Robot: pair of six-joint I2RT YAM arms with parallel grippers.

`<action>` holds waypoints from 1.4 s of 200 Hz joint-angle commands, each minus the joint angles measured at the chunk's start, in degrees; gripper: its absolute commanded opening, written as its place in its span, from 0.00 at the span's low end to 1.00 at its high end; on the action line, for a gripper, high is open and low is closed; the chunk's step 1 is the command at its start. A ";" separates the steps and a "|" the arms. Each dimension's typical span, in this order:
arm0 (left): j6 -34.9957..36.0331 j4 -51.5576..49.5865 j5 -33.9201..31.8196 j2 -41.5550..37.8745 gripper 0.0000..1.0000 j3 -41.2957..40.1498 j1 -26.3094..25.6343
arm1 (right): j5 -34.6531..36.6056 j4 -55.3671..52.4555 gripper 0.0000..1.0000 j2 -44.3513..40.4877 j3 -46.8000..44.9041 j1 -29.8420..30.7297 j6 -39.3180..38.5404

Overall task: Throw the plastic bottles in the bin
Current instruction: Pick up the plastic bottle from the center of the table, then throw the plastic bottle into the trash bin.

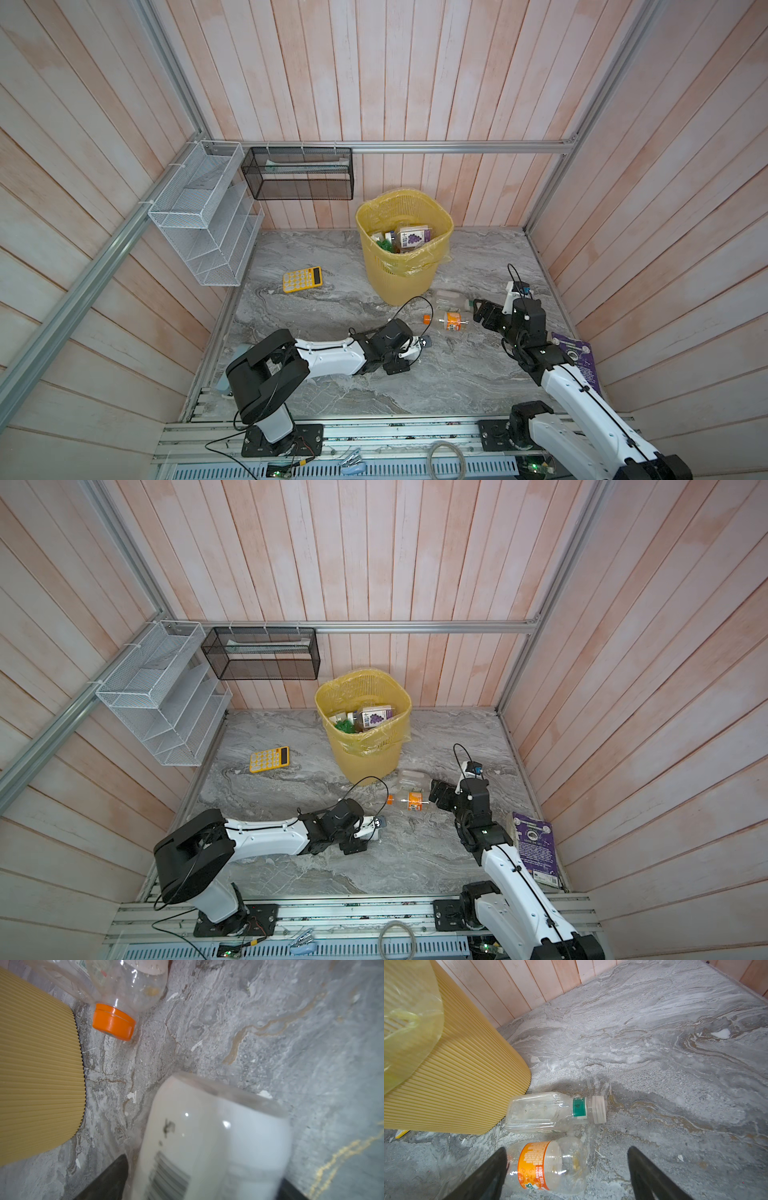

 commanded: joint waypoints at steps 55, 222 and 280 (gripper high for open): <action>-11.32 4.63 7.95 -12.01 0.58 -3.77 0.00 | 0.91 0.28 0.91 -1.03 -0.35 -0.55 0.27; -23.83 47.18 12.14 -33.60 0.54 12.14 14.87 | -0.18 2.34 0.90 -4.23 -0.81 -0.77 3.14; -42.79 22.54 26.41 -6.11 1.00 41.83 25.09 | 0.40 -0.74 0.90 -6.83 -0.84 -0.77 2.20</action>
